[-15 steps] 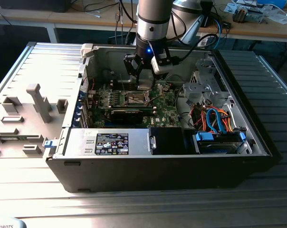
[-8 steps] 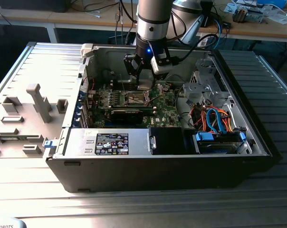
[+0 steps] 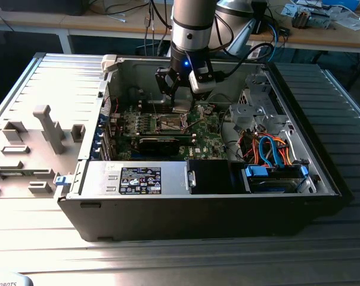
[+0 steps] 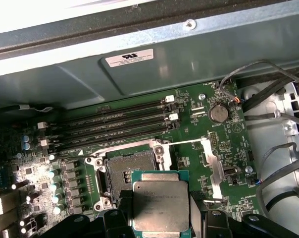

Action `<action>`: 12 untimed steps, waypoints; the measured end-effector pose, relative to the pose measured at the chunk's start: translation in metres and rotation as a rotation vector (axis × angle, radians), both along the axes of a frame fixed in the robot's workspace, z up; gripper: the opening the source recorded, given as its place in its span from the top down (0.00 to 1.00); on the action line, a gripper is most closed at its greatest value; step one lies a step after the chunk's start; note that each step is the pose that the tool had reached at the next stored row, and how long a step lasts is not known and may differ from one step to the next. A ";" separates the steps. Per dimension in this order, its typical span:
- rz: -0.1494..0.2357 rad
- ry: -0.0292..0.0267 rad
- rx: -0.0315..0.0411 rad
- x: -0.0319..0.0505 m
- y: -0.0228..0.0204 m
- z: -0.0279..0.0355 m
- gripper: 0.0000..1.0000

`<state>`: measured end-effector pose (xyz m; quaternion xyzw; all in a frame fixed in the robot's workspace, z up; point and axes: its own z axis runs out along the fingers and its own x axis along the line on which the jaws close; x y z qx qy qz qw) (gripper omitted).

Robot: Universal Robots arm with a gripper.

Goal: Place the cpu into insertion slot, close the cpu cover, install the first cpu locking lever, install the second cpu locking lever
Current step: 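Place the cpu into insertion slot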

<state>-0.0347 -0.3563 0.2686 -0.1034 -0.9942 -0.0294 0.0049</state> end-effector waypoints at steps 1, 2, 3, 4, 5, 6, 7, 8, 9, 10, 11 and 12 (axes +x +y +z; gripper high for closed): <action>-0.001 0.0000 -0.0002 0.0000 0.0000 0.0000 0.46; -0.004 0.0000 -0.0004 0.0000 0.0000 0.0000 0.46; -0.007 0.0000 -0.0009 0.0000 0.0000 0.0000 0.46; -0.008 0.0000 -0.0012 0.0000 0.0000 0.0000 0.46; -0.010 0.0000 -0.0014 0.0000 0.0000 0.0000 0.46; -0.011 0.0000 -0.0016 0.0000 0.0000 0.0000 0.46; -0.013 0.0000 -0.0019 0.0000 0.0000 0.0000 0.46; -0.015 0.0000 -0.0023 0.0000 0.0000 0.0000 0.46; -0.017 0.0000 -0.0028 0.0000 0.0000 0.0000 0.46; -0.019 0.0001 -0.0032 0.0000 0.0000 0.0000 0.46; -0.020 0.0000 -0.0033 0.0000 0.0000 0.0000 0.46; -0.022 0.0000 -0.0036 0.0000 0.0000 0.0000 0.46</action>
